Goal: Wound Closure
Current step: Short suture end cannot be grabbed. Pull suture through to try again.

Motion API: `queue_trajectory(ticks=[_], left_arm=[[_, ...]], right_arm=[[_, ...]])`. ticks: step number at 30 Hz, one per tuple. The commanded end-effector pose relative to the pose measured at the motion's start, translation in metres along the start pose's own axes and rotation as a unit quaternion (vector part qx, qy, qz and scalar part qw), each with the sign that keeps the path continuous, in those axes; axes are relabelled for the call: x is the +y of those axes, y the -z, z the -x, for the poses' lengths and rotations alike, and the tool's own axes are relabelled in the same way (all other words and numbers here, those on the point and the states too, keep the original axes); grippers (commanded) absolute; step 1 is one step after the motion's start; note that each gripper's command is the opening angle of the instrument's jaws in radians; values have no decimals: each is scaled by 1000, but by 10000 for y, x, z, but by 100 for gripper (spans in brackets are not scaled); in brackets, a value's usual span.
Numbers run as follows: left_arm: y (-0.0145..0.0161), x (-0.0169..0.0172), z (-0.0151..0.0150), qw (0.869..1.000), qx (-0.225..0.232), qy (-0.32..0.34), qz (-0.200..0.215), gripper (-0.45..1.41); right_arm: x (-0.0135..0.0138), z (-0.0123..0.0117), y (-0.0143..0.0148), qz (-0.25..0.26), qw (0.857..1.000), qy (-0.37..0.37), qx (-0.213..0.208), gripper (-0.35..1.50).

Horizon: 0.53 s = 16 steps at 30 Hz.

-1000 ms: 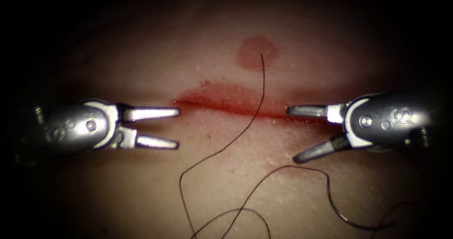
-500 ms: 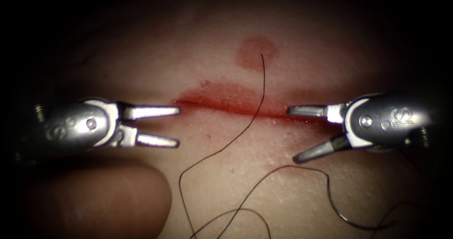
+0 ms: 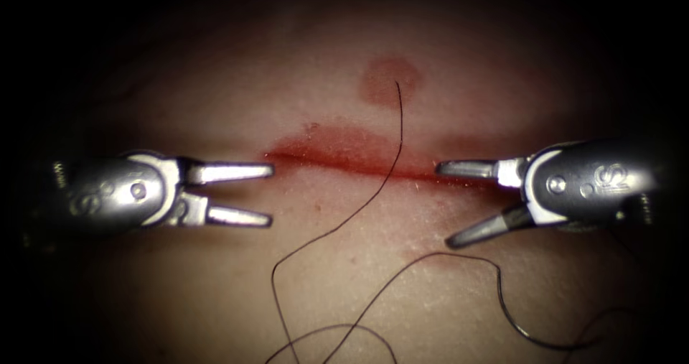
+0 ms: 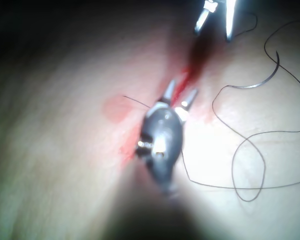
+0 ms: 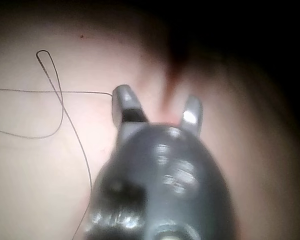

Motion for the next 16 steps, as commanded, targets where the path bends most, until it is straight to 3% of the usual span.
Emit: queue_trajectory(ticks=[1,16], left_arm=[[-8,0,5,1000,1,0,1,11],[-8,0,5,1000,1,0,1,11]], right_arm=[[-3,2,-8,-1,1000,0,1,123],[-3,2,-8,-1,1000,0,1,123]])
